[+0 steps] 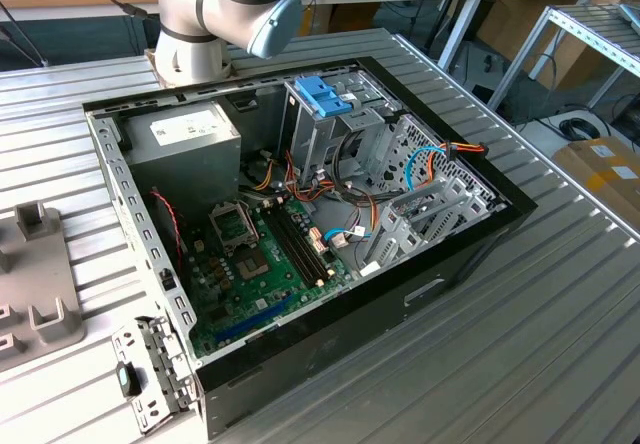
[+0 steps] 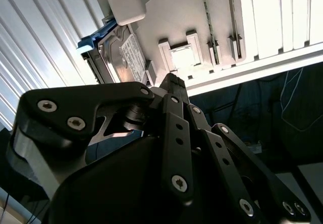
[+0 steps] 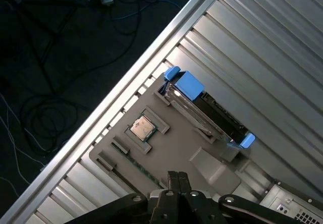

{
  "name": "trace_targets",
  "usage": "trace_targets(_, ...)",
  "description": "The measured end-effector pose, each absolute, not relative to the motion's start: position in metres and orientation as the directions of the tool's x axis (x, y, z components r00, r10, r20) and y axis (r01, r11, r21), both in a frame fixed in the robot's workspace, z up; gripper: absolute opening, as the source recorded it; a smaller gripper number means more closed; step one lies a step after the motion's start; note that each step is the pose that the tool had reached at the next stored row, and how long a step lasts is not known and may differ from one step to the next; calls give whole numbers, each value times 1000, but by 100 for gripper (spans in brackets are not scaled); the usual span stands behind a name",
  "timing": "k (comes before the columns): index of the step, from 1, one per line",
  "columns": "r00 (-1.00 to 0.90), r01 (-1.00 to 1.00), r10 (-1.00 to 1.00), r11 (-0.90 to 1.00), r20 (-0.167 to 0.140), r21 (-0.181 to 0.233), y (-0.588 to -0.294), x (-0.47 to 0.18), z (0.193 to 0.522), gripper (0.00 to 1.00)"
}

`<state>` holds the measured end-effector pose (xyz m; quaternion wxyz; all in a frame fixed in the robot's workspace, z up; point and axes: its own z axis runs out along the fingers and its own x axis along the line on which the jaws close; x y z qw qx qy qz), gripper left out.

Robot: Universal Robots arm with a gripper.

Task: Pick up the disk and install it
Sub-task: 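Pick up the disk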

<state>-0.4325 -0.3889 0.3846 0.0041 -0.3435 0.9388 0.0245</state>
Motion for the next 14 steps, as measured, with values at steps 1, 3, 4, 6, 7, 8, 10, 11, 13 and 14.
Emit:
trace_targets(1, -763, -647, -646, 762, -25, 43, -389, -433, 385, 10)
trace_targets(3, -761, -649, -649, 760, -24, 43, -389, -433, 385, 10)
trace_targets(4, -759, -651, -650, 758, -25, 43, -389, -433, 385, 10)
trace_targets(6, -758, -652, -652, 757, -25, 43, -389, -433, 385, 10)
trace_targets(7, -757, -653, -653, 756, -25, 43, -389, -433, 385, 10)
trace_targets(8, -756, -654, -654, 755, -25, 43, -389, -433, 385, 10)
trace_targets(10, -755, -656, -656, 754, -24, 43, -389, -433, 385, 10)
trace_targets(11, -754, -657, -656, 753, -25, 43, -389, -433, 385, 10)
trace_targets(13, -753, -658, -658, 751, -25, 43, -389, -433, 385, 10)
trace_targets(14, -751, -660, -660, 750, -25, 43, -389, -433, 385, 10)
